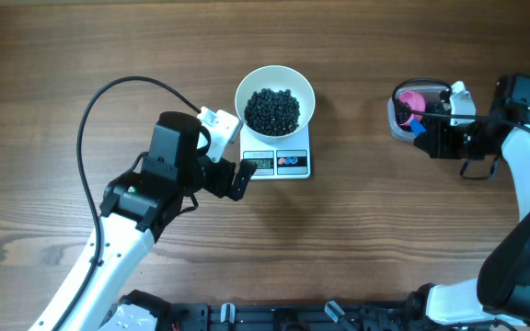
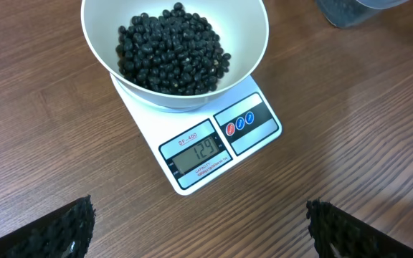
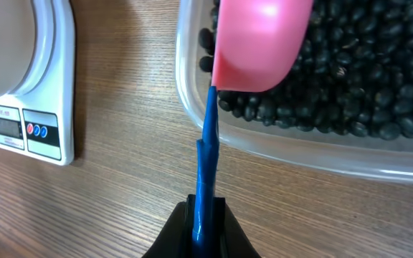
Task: Scoop item into bowl and weigh 150g on scale
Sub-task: 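Drag the pink scoop through the black beans in the tub to fill it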
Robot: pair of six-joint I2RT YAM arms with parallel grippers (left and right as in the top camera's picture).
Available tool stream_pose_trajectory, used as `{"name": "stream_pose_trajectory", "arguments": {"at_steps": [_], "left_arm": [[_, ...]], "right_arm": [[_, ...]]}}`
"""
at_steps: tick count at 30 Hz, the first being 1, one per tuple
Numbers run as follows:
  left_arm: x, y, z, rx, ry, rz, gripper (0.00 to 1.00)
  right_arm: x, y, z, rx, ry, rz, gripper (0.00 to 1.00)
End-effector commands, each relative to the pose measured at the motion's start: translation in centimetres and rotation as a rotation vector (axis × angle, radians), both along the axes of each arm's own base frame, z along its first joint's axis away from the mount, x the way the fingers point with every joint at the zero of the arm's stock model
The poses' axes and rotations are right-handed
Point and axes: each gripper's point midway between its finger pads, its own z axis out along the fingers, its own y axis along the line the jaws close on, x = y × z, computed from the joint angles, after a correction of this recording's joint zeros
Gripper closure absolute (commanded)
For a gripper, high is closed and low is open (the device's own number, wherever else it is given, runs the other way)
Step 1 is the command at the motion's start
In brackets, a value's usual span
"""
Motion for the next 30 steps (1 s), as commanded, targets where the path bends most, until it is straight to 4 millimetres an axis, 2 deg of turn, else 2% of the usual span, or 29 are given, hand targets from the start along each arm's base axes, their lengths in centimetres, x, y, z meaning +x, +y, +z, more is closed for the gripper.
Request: {"name": "stream_pose_trajectory", "arguments": {"at_steps": [1, 8, 17, 30], "left_arm": [[-0.2, -0.2, -0.4, 0.004, 0.009, -0.018, 0.0], [-0.2, -0.2, -0.4, 0.004, 0.009, -0.018, 0.0], [-0.2, -0.2, -0.4, 0.004, 0.008, -0.017, 0.0], [-0.2, -0.2, -0.4, 0.004, 0.009, -0.018, 0.0]], "right_arm": [[0.2, -0.6, 0.1, 0.056, 0.013, -0.06, 0.96], [0.5, -0.4, 1.5, 0.199, -0.032, -0.095, 0.96], [0.3, -1.4, 1.7, 0.231, -0.016, -0.164, 0.96], [0.6, 0.3, 3.5, 0.373, -0.056, -0.139, 0.96]]}}
